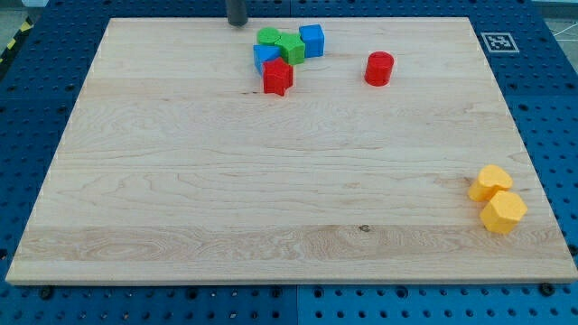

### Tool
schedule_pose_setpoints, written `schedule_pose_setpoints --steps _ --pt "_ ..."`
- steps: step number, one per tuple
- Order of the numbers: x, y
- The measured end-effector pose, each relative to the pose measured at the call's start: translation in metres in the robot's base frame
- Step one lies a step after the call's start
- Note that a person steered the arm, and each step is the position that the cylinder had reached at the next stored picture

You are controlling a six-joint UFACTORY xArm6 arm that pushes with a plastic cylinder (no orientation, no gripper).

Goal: Slide the red circle towards center

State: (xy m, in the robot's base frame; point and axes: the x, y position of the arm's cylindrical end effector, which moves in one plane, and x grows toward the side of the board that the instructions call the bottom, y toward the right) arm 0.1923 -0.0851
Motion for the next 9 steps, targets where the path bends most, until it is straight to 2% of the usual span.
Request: schedule_pose_setpoints --steps 1,3,4,6,9 --pt "0.001 0.036" --pt "0.001 0.167" --pt "0.001 0.211" --pt "0.058 0.219" --pt "0.115 0.21"
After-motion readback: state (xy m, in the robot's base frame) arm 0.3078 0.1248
